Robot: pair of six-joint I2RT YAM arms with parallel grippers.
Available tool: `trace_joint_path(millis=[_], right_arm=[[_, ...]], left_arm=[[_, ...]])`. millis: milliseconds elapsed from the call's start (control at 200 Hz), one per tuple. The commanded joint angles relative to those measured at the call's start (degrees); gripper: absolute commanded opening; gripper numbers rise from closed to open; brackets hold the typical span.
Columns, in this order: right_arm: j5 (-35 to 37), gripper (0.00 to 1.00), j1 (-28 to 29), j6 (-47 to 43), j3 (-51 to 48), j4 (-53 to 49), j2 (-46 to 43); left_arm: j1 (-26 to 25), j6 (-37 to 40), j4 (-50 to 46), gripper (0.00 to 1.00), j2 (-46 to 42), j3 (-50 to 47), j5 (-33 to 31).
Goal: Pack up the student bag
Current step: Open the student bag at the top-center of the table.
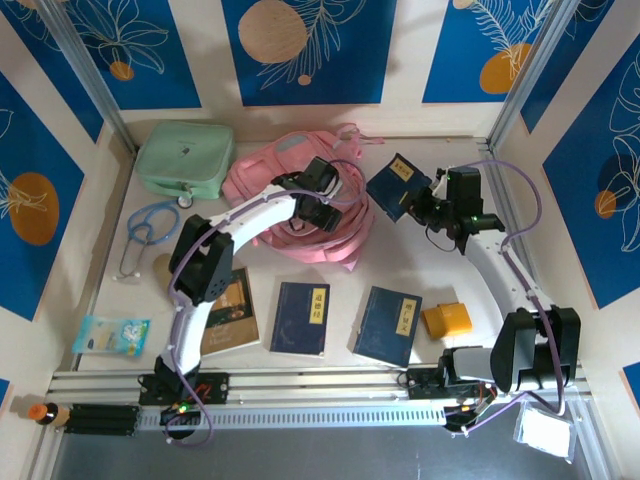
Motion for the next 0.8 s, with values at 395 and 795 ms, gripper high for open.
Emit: trace_joint_path(millis=[395,795], right_arm=[[0.12,0.0,-0.52,1.67,-1.34,2.08,-1.07],[3.3,0.0,-1.64,0.8,-1.42,0.76,-4.9]], left_arm=[[-0.81,2.36,-9.67,0.57,8.0,9.79,-6.7],[-0.81,0.43,-8.21,0.18,2.78,9.41,-6.75]])
